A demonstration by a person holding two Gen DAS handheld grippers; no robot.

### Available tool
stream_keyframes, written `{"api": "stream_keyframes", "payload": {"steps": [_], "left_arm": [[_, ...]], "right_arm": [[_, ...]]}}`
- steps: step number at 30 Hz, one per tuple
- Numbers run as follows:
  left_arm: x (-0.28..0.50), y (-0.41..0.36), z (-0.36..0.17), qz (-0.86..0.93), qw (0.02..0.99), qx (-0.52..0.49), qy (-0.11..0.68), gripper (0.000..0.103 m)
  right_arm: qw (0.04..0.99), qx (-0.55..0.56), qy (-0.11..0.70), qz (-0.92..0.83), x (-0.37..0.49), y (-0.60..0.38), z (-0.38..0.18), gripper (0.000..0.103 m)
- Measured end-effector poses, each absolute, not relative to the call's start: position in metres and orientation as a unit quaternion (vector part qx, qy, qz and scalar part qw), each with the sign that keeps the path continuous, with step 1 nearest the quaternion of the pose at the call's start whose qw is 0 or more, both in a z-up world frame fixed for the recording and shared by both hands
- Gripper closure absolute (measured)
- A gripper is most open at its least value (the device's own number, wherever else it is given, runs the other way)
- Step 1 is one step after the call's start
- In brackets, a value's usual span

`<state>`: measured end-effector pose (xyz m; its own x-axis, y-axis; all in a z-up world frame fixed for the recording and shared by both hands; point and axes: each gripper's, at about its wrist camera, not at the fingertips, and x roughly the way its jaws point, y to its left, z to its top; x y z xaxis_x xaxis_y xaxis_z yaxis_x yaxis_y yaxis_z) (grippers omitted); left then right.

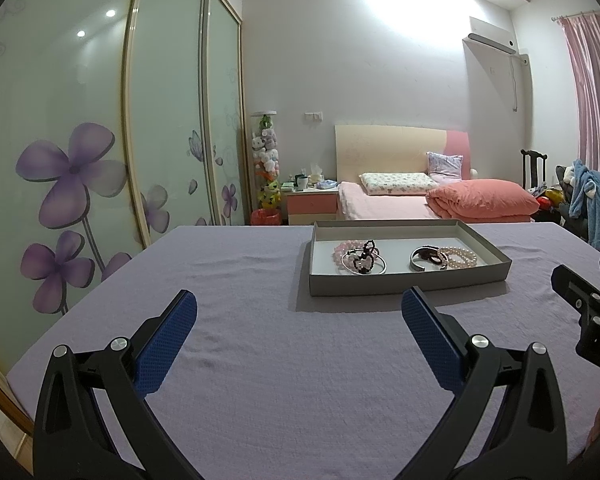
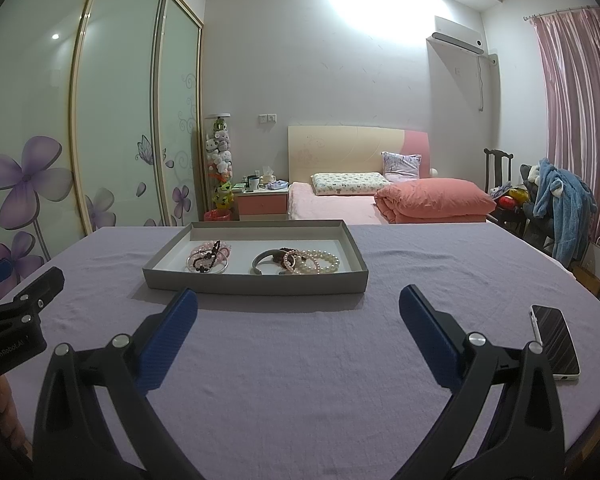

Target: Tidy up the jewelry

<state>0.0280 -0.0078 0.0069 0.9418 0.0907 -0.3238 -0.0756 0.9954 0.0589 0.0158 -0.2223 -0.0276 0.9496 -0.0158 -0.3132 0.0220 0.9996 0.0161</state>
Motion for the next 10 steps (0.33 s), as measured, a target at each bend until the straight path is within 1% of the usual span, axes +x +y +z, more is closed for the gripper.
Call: {"api": "stream_keyframes", "payload": {"steps": [10], "left_arm": [[0.027,-0.0086,0.0072,0.041,0.985,0.023,0.167,0.002]], "right_arm": [[0.987,0.01,0.159,-0.009,0.0154,-0.2226,-0.0272,0.004]]}}
